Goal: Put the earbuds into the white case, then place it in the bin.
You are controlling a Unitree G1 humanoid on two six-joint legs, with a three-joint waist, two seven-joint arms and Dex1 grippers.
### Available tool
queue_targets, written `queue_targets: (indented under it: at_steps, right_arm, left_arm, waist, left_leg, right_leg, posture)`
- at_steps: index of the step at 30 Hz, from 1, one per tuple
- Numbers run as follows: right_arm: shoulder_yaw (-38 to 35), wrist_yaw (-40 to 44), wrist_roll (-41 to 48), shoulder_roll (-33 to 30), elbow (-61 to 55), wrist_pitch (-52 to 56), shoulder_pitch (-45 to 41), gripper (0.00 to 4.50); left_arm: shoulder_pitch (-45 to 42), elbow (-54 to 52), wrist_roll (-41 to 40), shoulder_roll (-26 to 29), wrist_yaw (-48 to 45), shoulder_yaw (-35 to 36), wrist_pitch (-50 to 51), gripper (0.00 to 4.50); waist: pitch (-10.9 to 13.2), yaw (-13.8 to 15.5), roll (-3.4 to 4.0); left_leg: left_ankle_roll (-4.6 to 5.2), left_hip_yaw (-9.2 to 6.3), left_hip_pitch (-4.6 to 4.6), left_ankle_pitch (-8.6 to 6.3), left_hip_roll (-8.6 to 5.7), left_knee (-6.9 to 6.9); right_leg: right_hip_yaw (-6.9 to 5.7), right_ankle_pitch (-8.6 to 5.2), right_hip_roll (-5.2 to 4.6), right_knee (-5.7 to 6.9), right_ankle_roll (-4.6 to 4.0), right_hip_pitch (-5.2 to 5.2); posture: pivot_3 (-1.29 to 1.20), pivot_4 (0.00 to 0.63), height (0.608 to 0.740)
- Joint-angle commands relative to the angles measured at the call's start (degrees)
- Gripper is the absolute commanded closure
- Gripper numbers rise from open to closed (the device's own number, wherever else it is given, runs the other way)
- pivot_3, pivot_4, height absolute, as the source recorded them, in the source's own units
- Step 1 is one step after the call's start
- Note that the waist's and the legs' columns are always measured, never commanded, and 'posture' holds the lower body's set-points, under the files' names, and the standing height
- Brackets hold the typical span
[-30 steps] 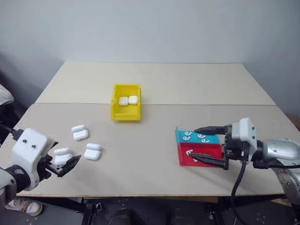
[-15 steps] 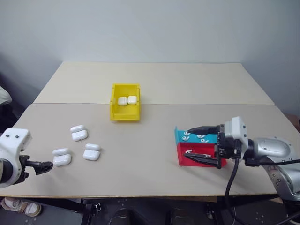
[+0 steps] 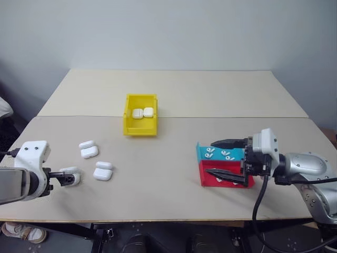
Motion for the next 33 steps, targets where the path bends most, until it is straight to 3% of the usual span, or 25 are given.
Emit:
queue_targets:
  at_steps: [1, 13, 33]
  right_arm:
    - [-1.16, -0.81, 0.52, 0.41, -1.91, -0.71, 0.23, 0.0]
    - [-0.92, -2.88, 0.19, 1.49, -3.24, -0.8, 1.08, 0.0]
    - [-0.28, -5.65, 0.19, 2.59, -4.25, -0.34, 1.22, 0.0]
  left_arm:
    - [-4.78, 2.2, -0.26, -1.81, 2.92, -3.92, -0.75, 0.05]
    - [-15.6, 7.94, -0.26, -6.84, 7.89, -12.69, 2.25, 0.05]
    - [-20.03, 13.77, -0.26, -12.21, 13.49, -17.34, 2.97, 0.05]
  waist:
    - [0.0, 0.02, 0.0]
    - [-0.01, -0.06, -0.02]
    - [-0.03, 0.18, 0.01]
  left_leg:
    - [0.0, 0.0, 0.01, 0.0, 0.0, 0.0]
    - [-0.01, -0.03, 0.0, 0.01, -0.01, 0.01]
    - [-0.04, -0.06, 0.08, 0.04, -0.04, 0.02]
  right_leg:
    - [0.0, 0.0, 0.0, -0.01, 0.0, 0.02]
    - [0.0, 0.0, 0.0, 0.0, 0.01, 0.03]
    - [-0.02, 0.0, -0.02, 0.03, 0.02, 0.12]
  posture:
    - [0.0, 0.15, 0.74]
    - [0.0, 0.15, 0.74]
    - [0.0, 0.15, 0.74]
